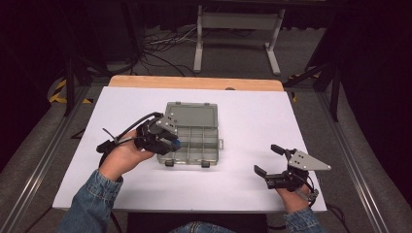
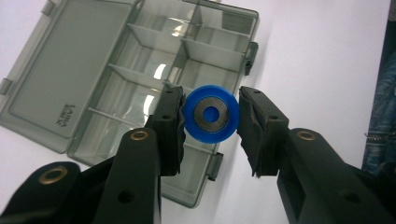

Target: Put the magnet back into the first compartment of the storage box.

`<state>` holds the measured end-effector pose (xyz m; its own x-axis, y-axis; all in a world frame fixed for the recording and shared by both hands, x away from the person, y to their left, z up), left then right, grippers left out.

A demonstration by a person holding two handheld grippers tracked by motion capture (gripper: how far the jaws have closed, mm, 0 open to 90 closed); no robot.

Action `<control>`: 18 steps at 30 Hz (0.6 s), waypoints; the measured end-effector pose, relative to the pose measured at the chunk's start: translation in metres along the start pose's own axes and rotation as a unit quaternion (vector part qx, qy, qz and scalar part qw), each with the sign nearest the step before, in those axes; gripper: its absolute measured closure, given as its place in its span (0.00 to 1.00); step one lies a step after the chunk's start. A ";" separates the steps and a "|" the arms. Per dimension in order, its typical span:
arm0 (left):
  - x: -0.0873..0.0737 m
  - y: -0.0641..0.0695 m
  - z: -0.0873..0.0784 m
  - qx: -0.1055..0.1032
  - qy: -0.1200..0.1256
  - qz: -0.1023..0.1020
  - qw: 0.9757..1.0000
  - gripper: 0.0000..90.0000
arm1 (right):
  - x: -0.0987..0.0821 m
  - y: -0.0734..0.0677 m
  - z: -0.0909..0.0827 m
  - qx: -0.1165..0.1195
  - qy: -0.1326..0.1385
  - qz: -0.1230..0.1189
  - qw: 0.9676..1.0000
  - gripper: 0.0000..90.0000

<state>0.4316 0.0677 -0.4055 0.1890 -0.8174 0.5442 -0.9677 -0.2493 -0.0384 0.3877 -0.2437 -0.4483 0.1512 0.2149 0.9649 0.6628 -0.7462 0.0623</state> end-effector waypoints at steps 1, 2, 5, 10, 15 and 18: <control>-0.001 -0.001 0.000 0.003 -0.001 -0.002 1.000 0.69 | 0.000 0.000 0.000 0.001 0.000 0.000 1.000 0.04; -0.001 -0.003 0.000 0.004 -0.001 -0.004 1.000 0.69 | 0.000 0.000 0.000 0.001 0.000 0.000 1.000 0.04; -0.003 -0.006 0.002 0.007 -0.004 -0.007 1.000 0.69 | 0.000 0.000 0.000 0.001 0.000 0.000 1.000 0.04; -0.004 -0.016 0.002 0.020 0.000 -0.018 1.000 0.69 | 0.000 0.000 0.000 0.000 0.000 0.000 1.000 0.04; -0.005 -0.028 0.003 0.036 0.005 -0.048 0.998 0.69 | 0.000 0.000 0.000 0.001 -0.001 0.000 1.000 0.04; -0.005 -0.034 0.003 0.040 0.014 -0.067 0.997 0.69 | 0.000 0.000 0.000 0.001 0.000 0.001 1.000 0.04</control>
Point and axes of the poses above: each handheld gripper's, and its own axes: z roughly forward along the jaws, x roughly out of its top, y roughly to its right, the point moved 9 cm from there along z, roughly forward along the jaws, and after that the axes turned 4 degrees about -x, right-handed, at the moved point
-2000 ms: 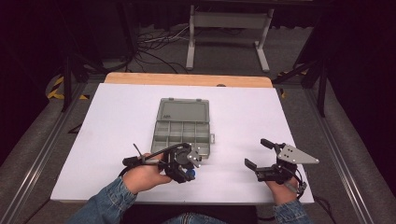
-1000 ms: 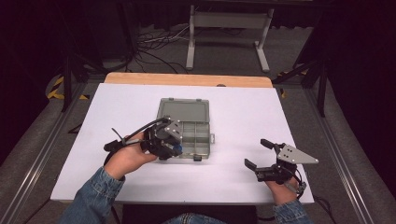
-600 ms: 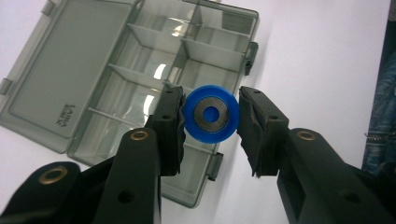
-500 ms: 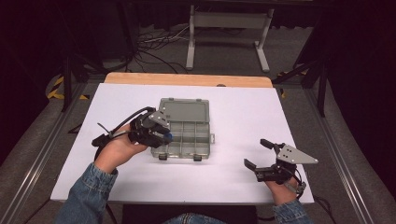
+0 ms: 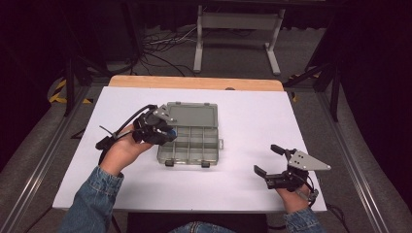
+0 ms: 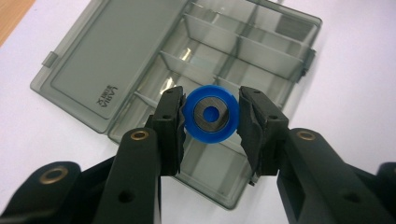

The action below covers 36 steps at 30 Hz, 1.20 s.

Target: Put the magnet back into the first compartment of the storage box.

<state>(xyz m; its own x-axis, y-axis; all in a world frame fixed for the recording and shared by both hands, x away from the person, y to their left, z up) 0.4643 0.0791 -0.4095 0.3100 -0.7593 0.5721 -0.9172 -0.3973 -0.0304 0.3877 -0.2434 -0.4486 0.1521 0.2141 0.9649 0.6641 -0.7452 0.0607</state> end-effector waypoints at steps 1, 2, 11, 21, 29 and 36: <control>0.000 -0.001 0.000 0.000 0.002 -0.004 1.000 0.69 | 0.000 0.000 0.000 -0.001 0.000 0.000 1.000 0.04; 0.000 -0.003 0.001 0.002 0.004 -0.006 1.000 0.69 | 0.000 0.000 0.000 -0.001 -0.001 0.000 1.000 0.04; -0.003 -0.019 0.010 0.024 -0.001 -0.026 0.999 0.69 | 0.000 0.000 0.000 0.000 -0.001 0.001 1.000 0.04; -0.011 -0.036 0.023 0.035 -0.002 -0.044 0.998 0.69 | 0.000 0.000 0.000 0.002 0.000 0.002 1.000 0.04; -0.017 -0.046 0.035 0.039 0.000 -0.055 0.998 0.69 | -0.001 0.000 0.000 0.002 -0.002 0.001 1.000 0.04; -0.021 -0.049 0.043 0.031 -0.007 -0.060 0.998 0.69 | -0.001 0.000 0.000 0.002 -0.001 0.003 1.000 0.04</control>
Point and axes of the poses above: each handheld gripper's, and its own axes: z roughly forward along the jaws, x roughly out of its top, y roughly to its right, the point moved 9 cm from there along z, roughly forward along the jaws, and after that the axes turned 4 degrees about -x, right-handed, at the moved point
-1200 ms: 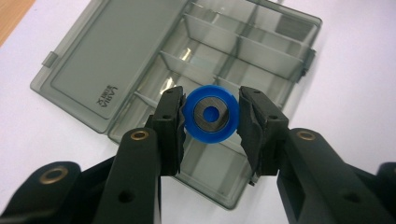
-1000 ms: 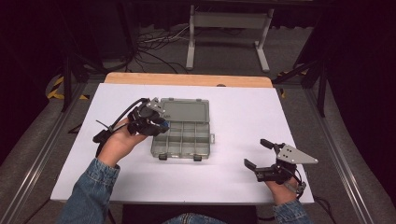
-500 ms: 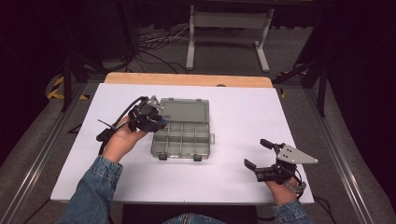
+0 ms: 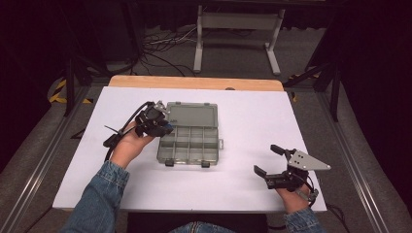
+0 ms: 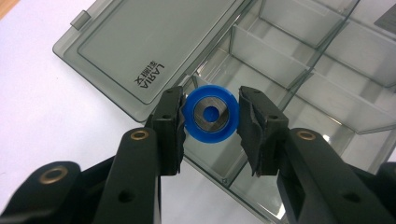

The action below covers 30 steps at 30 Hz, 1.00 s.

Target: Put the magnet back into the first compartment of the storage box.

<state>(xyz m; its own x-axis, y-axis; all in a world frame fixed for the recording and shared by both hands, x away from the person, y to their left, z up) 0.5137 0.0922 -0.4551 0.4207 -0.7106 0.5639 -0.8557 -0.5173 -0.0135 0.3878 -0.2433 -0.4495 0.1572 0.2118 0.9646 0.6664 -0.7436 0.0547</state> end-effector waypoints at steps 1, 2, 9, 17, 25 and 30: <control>-0.001 0.000 0.001 0.000 -0.002 -0.003 1.000 0.69 | 0.000 0.000 0.000 0.000 0.000 0.000 1.000 0.04; -0.001 0.000 0.002 -0.002 -0.004 -0.006 1.000 0.69 | 0.000 0.000 0.000 0.001 0.000 0.000 1.000 0.04; -0.004 -0.002 0.010 -0.008 -0.010 -0.005 1.000 0.69 | 0.000 0.000 0.001 0.000 0.000 0.001 1.000 0.04; -0.008 -0.001 0.019 -0.016 -0.024 -0.009 1.000 0.69 | -0.001 0.000 0.001 0.001 -0.001 0.002 1.000 0.04; -0.011 -0.002 0.024 -0.023 -0.031 -0.017 0.999 0.69 | -0.001 0.000 0.001 0.001 -0.002 0.003 1.000 0.04; -0.012 -0.002 0.026 -0.027 -0.033 -0.023 0.999 0.69 | -0.001 0.000 0.002 0.002 -0.002 0.004 1.000 0.04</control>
Point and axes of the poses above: each handheld gripper's, and its own axes: z roughly forward along the jaws, x roughly out of its top, y roughly to its right, the point moved 9 cm from there along z, roughly forward along the jaws, and after that the axes turned 4 degrees about -x, right-handed, at the moved point
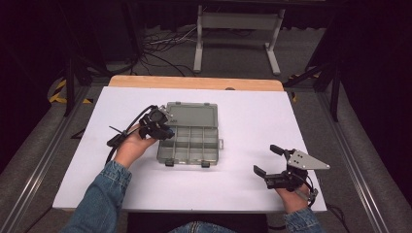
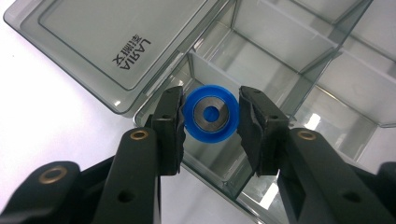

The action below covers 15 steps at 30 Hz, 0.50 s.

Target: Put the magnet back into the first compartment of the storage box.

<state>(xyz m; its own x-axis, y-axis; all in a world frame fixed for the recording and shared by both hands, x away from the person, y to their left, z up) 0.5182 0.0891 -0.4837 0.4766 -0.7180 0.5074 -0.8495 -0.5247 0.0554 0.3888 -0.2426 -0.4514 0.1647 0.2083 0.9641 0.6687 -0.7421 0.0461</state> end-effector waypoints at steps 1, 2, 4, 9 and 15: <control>0.000 -0.001 0.000 0.001 -0.001 0.002 1.000 0.69 | 0.000 0.000 0.000 0.000 0.000 0.000 1.000 0.04; 0.000 -0.001 0.001 0.000 -0.001 0.002 1.000 0.69 | 0.000 0.000 0.000 0.000 0.000 0.000 1.000 0.04; -0.001 -0.002 0.002 -0.001 -0.002 0.002 1.000 0.69 | 0.000 0.000 0.000 0.000 0.000 0.000 1.000 0.04; -0.002 -0.002 0.004 -0.004 -0.010 0.005 1.000 0.69 | 0.000 0.000 0.000 0.000 0.000 -0.001 1.000 0.04; -0.003 -0.001 0.005 -0.009 -0.016 0.004 1.000 0.69 | 0.000 0.000 -0.001 -0.001 -0.002 -0.001 1.000 0.04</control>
<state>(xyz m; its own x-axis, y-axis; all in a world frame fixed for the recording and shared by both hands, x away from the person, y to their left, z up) 0.5186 0.0896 -0.4900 0.4767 -0.7369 0.4793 -0.8572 -0.5106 0.0675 0.3883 -0.2433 -0.4515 0.1663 0.2115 0.9631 0.6676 -0.7429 0.0479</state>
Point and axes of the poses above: each handheld gripper's, and its own axes: z roughly forward along the jaws, x roughly out of its top, y roughly to its right, the point moved 9 cm from there along z, roughly forward along the jaws, and after that the axes turned 4 degrees about -x, right-handed, at the moved point
